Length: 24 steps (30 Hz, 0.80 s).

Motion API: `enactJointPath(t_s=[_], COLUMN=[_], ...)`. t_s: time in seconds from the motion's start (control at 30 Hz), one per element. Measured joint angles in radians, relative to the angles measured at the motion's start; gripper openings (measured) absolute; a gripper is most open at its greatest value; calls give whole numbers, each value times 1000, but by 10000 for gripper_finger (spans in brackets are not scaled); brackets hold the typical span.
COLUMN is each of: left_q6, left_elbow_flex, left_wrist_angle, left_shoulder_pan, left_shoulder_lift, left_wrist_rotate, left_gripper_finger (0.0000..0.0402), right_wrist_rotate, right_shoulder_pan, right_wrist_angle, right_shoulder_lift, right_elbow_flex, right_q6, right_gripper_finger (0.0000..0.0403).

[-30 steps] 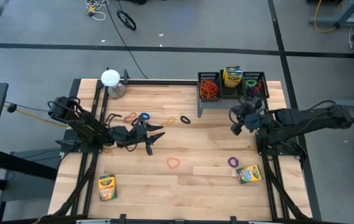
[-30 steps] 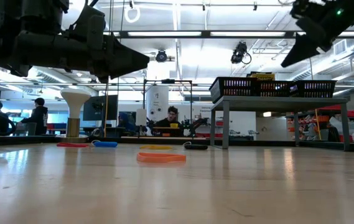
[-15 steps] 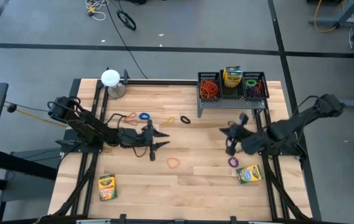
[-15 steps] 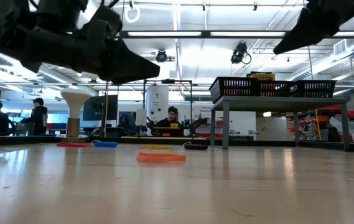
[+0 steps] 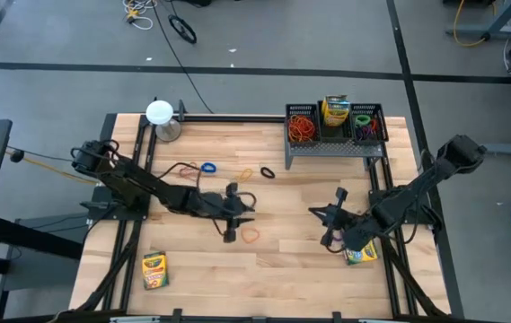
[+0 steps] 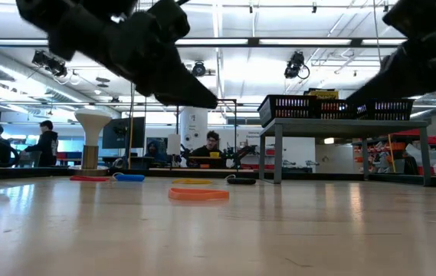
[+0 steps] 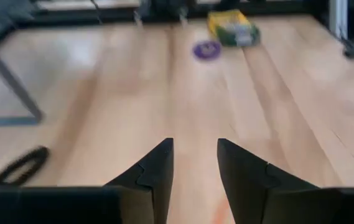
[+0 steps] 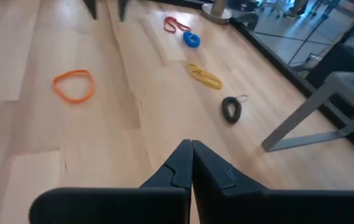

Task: Pick & Place Office Desk Supplies
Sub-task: Put the orange rubber band into the left black bin on the shelf

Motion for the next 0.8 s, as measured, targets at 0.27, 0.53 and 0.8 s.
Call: enactJointPath(t_s=[0.27,0.53,0.8], left_q6=[-171,-316,-332], left_elbow_flex=[170,297,349], left_wrist_angle=[-437,-648,-690], left_shoulder_pan=[-135,-140,-67], left_shoulder_lift=[54,211,245], left_wrist_rotate=[-31,-34,-34], left_gripper_finger=[67,91,160], right_wrist_rotate=[6,7,6], right_shoulder_pan=[-27,-65,-65], right_wrist_angle=[172,202,198], right_shoulder_lift=[-1,-1,-1], right_elbow_flex=[-93,-93,-93], right_q6=[-19,-26,-28], right_gripper_finger=[8,8,8])
